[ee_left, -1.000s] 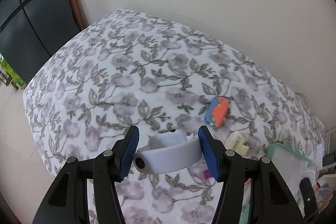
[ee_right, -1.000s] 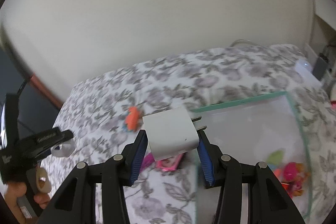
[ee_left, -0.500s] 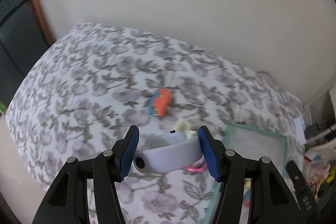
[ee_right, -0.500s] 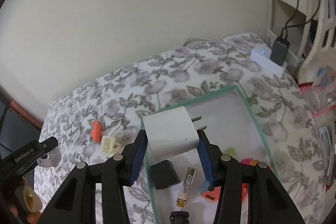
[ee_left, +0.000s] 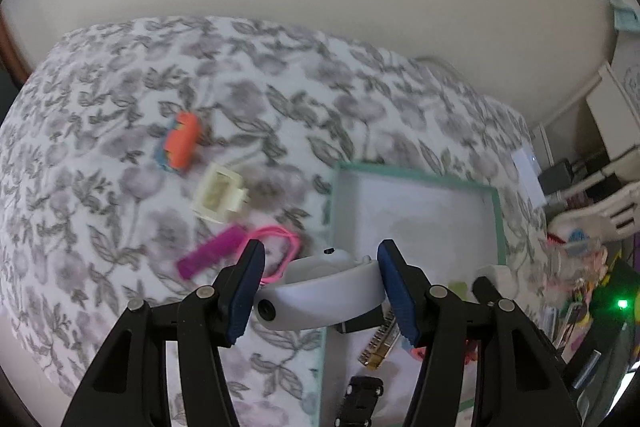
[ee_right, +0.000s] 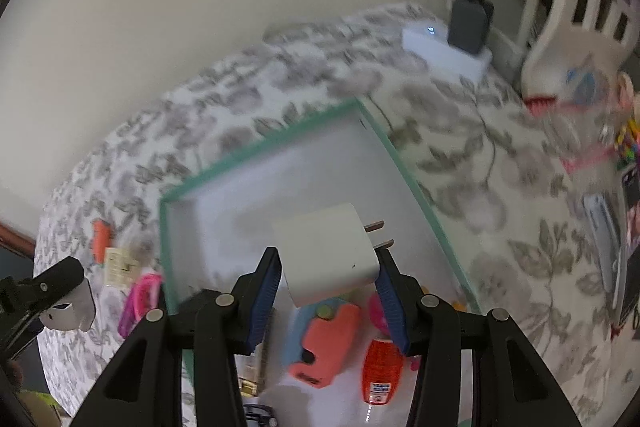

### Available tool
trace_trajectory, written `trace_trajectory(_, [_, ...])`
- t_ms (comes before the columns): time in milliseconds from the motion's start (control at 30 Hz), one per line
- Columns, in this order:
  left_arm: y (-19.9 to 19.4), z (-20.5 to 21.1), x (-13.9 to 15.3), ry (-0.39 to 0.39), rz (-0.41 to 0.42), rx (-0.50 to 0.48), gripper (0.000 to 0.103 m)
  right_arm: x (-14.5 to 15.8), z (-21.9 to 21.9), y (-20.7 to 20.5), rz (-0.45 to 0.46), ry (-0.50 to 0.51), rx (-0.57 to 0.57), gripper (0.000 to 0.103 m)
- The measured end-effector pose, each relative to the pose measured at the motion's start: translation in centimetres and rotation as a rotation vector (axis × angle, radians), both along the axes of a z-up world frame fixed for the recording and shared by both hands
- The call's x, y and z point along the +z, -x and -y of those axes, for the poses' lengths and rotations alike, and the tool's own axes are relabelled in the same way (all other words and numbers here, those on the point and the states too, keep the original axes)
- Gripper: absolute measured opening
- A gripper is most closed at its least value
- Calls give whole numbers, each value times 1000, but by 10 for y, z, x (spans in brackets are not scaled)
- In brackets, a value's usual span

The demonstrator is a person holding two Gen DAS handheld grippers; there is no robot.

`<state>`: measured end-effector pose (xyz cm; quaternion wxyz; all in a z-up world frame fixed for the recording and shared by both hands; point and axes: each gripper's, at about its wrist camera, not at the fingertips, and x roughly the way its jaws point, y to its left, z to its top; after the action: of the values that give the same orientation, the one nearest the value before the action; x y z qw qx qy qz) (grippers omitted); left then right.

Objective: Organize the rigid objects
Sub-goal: 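Carry the white band and white cube into the tray and open both tools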

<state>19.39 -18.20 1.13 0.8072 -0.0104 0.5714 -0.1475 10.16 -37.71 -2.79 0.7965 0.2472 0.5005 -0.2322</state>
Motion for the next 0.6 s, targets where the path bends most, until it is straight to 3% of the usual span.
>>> trace_trajectory(267, [15, 37, -26, -49, -43, -92, 60, -7, 2, 2, -18, 1, -9, 51])
trace_trajectory(600, [22, 55, -45, -74, -86, -130, 61, -13, 4, 3, -36, -19, -18, 51])
